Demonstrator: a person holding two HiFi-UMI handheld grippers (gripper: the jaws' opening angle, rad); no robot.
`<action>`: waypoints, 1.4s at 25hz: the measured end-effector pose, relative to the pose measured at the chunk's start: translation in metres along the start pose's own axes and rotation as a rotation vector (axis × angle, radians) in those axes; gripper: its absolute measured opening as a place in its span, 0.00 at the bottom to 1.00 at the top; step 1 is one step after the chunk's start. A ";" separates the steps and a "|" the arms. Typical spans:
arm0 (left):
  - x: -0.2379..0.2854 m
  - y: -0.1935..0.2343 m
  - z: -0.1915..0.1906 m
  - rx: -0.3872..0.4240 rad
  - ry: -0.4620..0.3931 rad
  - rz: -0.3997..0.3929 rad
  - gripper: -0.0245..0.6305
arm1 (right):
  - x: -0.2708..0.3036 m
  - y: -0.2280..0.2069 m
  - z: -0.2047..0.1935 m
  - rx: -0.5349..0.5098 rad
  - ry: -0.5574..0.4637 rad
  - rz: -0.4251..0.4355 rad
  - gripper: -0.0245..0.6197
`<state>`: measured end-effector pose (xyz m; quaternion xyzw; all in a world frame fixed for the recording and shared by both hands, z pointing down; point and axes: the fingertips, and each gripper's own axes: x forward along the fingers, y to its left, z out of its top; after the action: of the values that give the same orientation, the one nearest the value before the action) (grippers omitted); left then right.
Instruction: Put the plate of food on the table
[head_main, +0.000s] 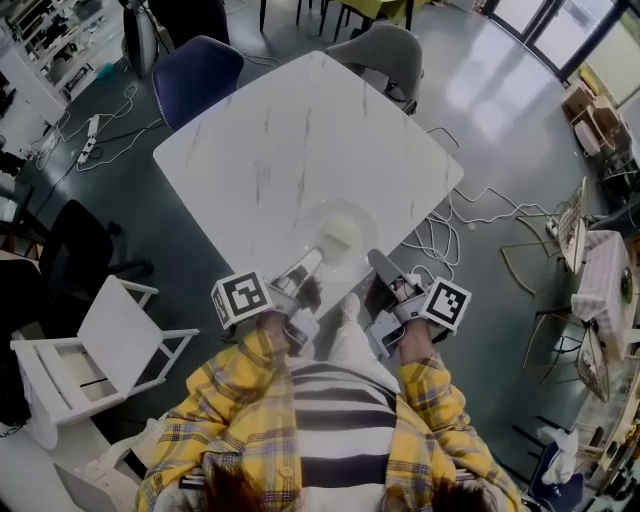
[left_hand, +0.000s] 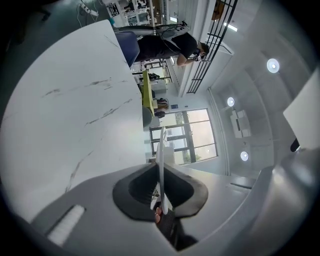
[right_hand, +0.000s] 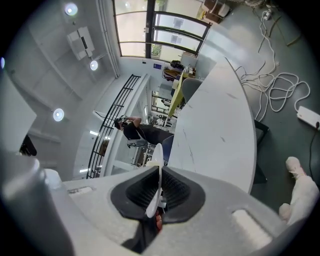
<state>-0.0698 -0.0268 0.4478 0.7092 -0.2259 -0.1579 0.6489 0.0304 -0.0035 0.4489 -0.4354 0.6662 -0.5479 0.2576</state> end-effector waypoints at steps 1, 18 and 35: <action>0.006 0.001 0.003 0.001 -0.007 0.004 0.04 | 0.004 -0.002 0.005 0.007 0.005 0.004 0.06; 0.128 0.005 0.053 -0.046 -0.119 0.053 0.04 | 0.068 -0.038 0.128 0.040 0.134 0.001 0.06; 0.242 0.034 0.116 -0.062 -0.191 0.061 0.04 | 0.143 -0.086 0.231 0.006 0.183 -0.045 0.06</action>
<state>0.0712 -0.2545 0.4855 0.6633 -0.3032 -0.2117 0.6506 0.1757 -0.2458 0.4889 -0.3978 0.6754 -0.5929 0.1844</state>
